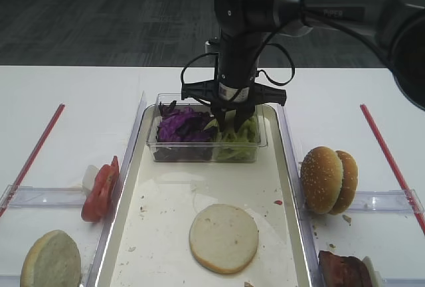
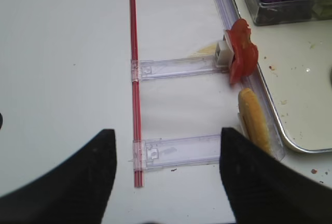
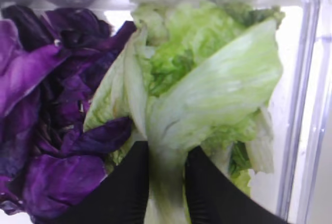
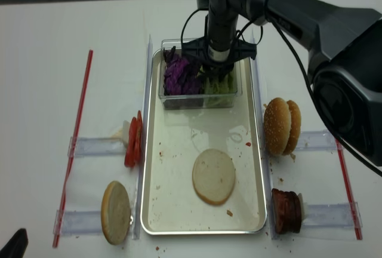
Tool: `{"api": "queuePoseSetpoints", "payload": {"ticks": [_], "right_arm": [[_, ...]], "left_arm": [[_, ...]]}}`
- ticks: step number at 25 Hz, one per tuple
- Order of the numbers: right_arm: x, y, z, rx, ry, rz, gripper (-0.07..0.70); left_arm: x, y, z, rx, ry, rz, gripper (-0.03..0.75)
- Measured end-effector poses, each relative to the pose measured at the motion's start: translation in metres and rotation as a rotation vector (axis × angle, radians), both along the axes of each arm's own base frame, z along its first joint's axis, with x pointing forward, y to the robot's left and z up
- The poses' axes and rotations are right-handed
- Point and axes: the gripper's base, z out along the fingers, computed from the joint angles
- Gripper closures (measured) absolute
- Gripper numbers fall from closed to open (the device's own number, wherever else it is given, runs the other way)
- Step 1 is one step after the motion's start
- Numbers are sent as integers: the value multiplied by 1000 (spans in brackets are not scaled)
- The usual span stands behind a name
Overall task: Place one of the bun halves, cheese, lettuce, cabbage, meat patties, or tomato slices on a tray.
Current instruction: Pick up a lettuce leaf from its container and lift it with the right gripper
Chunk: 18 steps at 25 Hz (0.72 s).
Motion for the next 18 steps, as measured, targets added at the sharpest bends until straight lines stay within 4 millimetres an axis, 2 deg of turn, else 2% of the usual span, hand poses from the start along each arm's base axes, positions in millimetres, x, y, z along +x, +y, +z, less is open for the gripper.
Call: {"api": "queuePoseSetpoints", "payload": {"ticks": [6,14,18], "right_arm": [[-1,-1,3,-10,14,1,448],[-3,-2,3,-27,42,2,570],[-3,-2,6,-30,47,4,595]], "left_arm": [[0,0,0,0,0,0,303],[0,0,0,0,0,0,303],[0,0,0,0,0,0,303]]}}
